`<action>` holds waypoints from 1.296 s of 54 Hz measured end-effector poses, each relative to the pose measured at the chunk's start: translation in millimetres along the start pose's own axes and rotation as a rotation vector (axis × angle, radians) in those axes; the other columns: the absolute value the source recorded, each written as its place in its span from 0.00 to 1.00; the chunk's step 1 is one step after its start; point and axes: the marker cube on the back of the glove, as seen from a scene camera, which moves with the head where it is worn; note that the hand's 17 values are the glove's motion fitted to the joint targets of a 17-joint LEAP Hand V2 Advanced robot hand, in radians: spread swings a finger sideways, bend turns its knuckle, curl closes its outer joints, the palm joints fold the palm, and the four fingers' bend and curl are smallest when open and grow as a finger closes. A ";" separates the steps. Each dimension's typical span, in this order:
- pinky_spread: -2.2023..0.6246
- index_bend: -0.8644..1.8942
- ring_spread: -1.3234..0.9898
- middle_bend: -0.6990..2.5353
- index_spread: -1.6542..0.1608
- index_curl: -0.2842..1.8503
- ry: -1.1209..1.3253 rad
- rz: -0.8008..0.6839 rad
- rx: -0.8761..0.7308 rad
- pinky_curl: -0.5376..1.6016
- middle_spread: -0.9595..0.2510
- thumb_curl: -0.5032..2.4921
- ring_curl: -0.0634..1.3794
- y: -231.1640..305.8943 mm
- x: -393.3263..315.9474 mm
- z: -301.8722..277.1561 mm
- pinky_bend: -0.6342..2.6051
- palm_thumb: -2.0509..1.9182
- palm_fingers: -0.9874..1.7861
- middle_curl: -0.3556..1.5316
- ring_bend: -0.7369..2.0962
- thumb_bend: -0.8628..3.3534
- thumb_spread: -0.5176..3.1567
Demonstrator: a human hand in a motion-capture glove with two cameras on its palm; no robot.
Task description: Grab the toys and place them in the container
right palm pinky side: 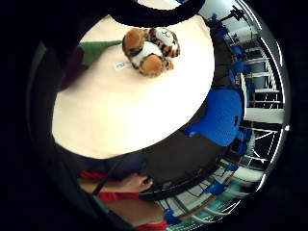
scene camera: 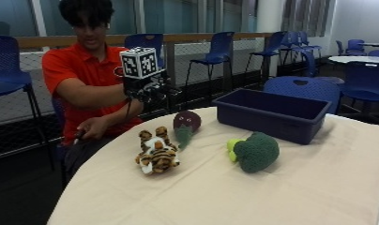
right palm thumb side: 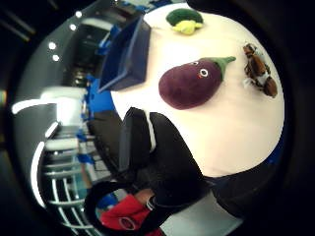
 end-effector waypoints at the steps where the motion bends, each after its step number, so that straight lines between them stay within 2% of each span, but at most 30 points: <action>1: 0.79 0.38 0.57 0.26 0.83 0.15 0.000 0.000 0.000 0.29 0.76 0.17 0.04 0.1 0.0 0.2 0.33 0.49 0.34 0.21 0.30 0.19 0.26; 10: 0.79 0.38 0.57 0.27 0.77 0.19 -0.010 0.002 -0.007 0.34 0.73 0.17 0.05 -1.2 3.5 3.5 0.37 0.49 0.32 0.24 0.31 0.19 0.39; 23: 0.79 0.38 0.57 0.27 0.74 0.23 -0.025 -0.005 -0.005 0.36 0.71 0.19 0.07 -3.6 6.8 7.2 0.38 0.49 0.31 0.28 0.31 0.19 0.45; 46: 0.80 0.37 0.57 0.27 0.73 0.26 -0.144 -0.093 -0.032 0.38 0.71 0.19 0.10 -31.6 -11.6 27.7 0.38 0.48 0.30 0.31 0.31 0.18 0.45; 60: 0.81 0.36 0.57 0.25 0.73 0.25 -0.081 -0.121 -0.093 0.42 0.72 0.20 0.10 -60.6 -51.2 63.8 0.47 0.48 0.30 0.30 0.31 0.18 0.42; 70: 0.83 0.36 0.58 0.25 0.73 0.25 -0.027 -0.059 -0.139 0.45 0.73 0.21 0.11 -79.3 -56.7 85.7 0.54 0.48 0.30 0.30 0.31 0.18 0.41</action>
